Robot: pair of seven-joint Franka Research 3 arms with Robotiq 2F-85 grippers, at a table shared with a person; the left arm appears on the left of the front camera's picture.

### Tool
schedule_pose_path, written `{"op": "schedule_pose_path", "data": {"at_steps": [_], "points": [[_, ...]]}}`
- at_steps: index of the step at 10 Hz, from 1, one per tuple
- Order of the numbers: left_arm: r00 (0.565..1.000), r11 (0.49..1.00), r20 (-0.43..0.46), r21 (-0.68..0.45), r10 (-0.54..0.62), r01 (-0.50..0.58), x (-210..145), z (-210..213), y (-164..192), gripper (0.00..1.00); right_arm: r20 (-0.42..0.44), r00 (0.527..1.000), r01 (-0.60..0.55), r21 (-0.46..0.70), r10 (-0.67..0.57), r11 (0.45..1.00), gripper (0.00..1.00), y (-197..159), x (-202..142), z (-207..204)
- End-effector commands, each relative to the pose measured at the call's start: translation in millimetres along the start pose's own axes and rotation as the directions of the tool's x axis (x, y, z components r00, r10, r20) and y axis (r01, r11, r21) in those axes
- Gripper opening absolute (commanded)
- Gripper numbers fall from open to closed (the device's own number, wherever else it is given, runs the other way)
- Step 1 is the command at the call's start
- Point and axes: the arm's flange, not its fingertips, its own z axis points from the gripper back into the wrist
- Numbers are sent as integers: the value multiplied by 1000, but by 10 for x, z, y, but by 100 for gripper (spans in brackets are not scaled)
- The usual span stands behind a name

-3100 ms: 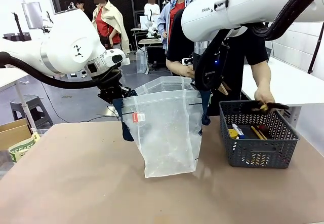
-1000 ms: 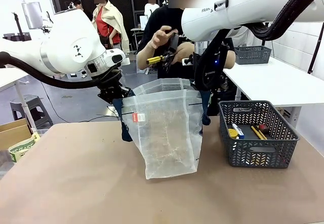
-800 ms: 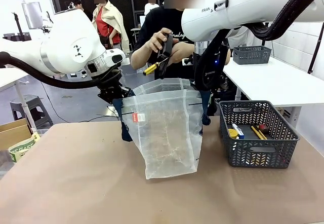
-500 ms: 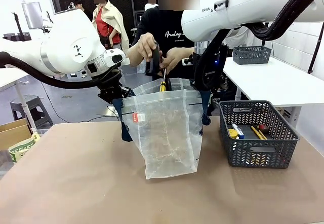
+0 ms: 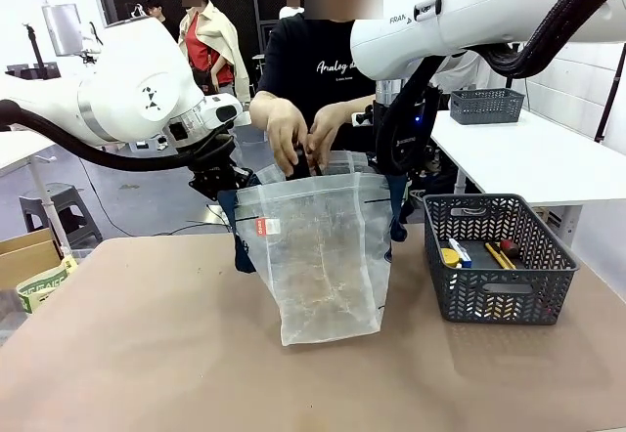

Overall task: Transfer purchased items from the store into the shopping bag.
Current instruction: Move the Reusable shopping bag to the right side of the table.

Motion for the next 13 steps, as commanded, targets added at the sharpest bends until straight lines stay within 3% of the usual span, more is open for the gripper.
{"op": "schedule_pose_path", "data": {"at_steps": [1, 13], "points": [[1000, 1000, 4, 3, 11, -11, -45, 17, 7, 0, -2, 1000, -1, -1, 1, 1000, 0, -4, -4, 11], [1000, 1000, 4, 3, 11, -11, -45, 17, 7, 0, -2, 1000, -1, -1, 1, 1000, 0, -4, -4, 11]]}}
